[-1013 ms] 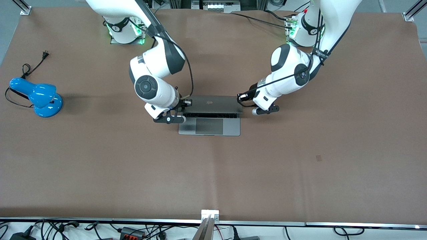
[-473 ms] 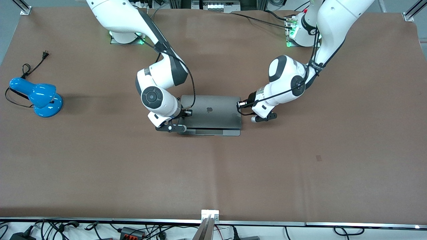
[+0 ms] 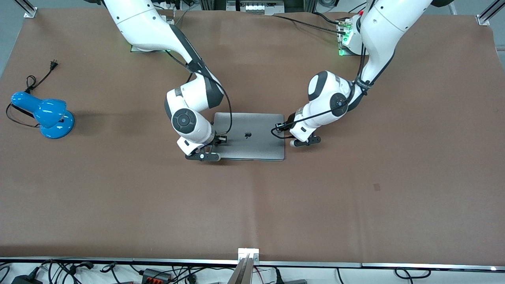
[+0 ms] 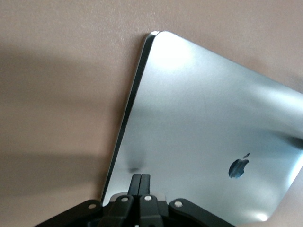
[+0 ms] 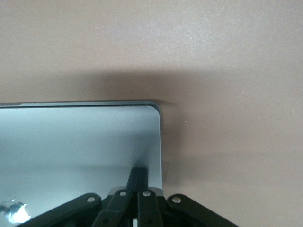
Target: Close laptop with both arms from behind
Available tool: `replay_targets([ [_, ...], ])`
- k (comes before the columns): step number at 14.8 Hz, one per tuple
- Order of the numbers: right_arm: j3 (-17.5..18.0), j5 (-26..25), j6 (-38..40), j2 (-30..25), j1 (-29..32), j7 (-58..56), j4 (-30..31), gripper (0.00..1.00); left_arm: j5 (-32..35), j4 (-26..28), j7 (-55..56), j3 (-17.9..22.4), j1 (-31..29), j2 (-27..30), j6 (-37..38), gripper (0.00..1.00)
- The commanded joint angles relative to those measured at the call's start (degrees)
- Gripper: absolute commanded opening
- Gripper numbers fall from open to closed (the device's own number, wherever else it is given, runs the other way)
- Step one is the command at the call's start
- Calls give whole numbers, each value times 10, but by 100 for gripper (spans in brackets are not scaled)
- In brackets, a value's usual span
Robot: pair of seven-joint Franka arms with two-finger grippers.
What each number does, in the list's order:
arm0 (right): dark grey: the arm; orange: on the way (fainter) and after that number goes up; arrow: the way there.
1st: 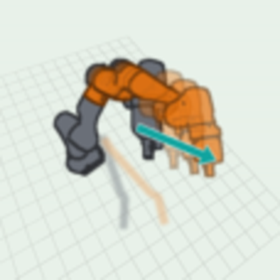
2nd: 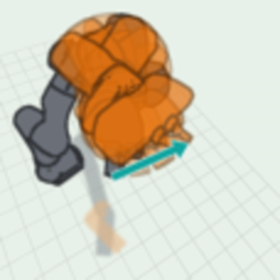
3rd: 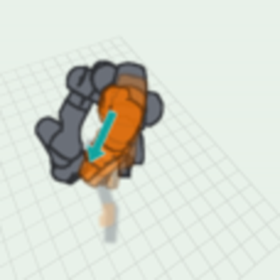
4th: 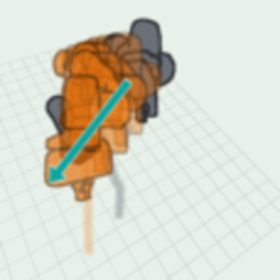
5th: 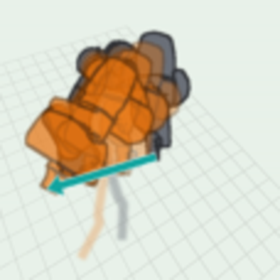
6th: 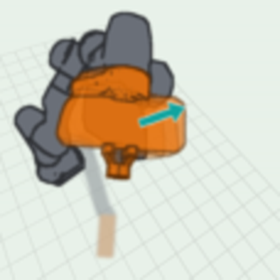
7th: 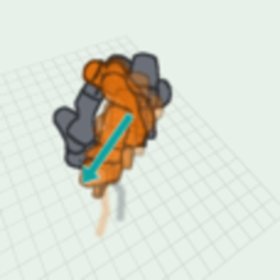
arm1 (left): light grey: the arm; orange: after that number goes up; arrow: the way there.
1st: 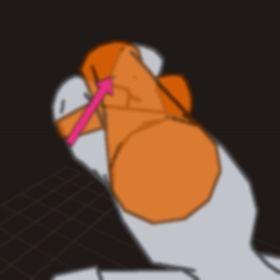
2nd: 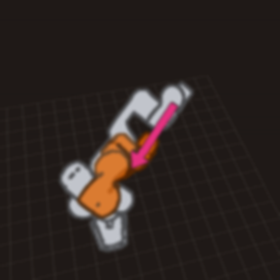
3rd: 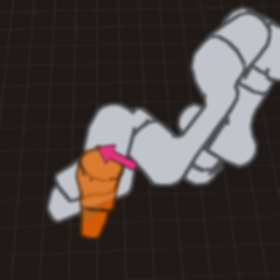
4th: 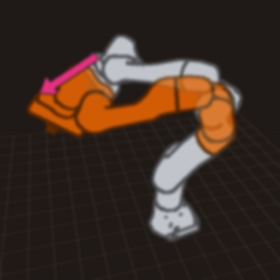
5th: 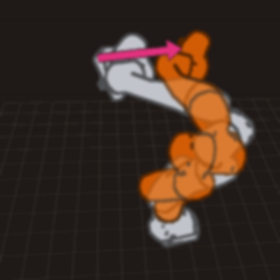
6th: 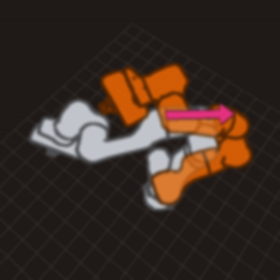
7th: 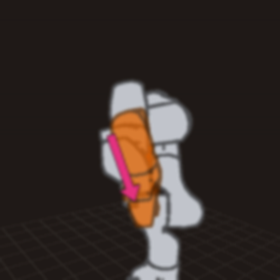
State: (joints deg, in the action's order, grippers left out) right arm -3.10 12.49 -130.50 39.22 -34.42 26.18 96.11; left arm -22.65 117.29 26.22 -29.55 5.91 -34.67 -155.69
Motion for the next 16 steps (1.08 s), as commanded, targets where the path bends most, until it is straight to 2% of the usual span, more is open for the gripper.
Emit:
replay_targets([
  [1, 1, -10, 1, 10, 3, -1, -15, 0, 12, -13, -2, 11, 16, -20, -21, 0],
  [11, 1, -10, -2, 15, 4, 3, -30, 0, 13, -19, 0, 20, 24, -21, -21, 0],
  [16, -2, -10, 4, 12, 5, 0, -39, 0, 13, -4, 1, 20, 14, 27, -15, 0],
])
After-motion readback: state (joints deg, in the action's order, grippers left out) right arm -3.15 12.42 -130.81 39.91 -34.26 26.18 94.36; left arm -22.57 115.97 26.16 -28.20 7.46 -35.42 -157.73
